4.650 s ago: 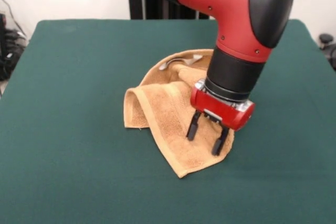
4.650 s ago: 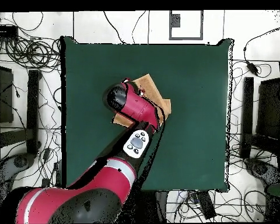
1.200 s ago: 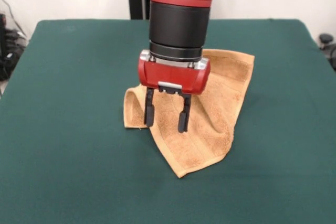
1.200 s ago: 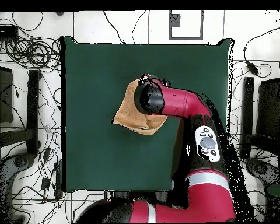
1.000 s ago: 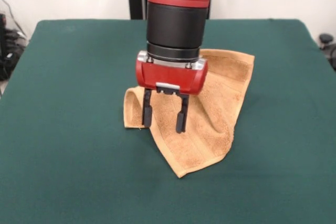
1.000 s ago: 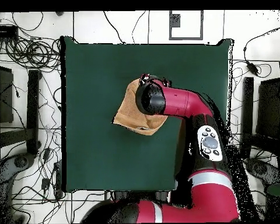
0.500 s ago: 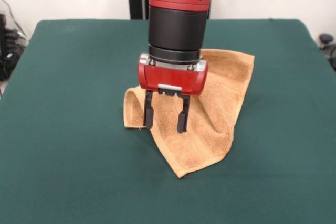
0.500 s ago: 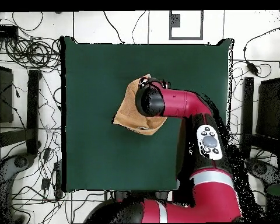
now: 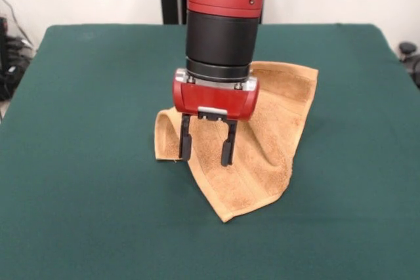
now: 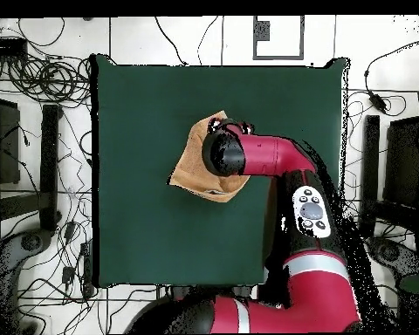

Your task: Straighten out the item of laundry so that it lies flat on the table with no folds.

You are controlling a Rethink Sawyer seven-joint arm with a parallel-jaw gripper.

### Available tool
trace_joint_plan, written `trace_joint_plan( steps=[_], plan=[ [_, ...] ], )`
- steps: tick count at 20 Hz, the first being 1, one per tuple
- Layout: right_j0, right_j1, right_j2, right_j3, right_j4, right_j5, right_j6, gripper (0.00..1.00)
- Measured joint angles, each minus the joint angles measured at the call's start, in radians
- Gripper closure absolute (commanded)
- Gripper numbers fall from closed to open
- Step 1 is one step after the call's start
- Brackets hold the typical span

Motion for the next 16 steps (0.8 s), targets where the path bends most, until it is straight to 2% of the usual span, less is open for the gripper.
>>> trace_joint_plan(
  steps=[9,16],
  plan=[
    [-0.010,0.008,0.000,0.000,-0.014,0.000,0.000,0.00],
    [-0.063,0.051,0.003,0.000,-0.043,0.000,0.000,0.00]
  ],
)
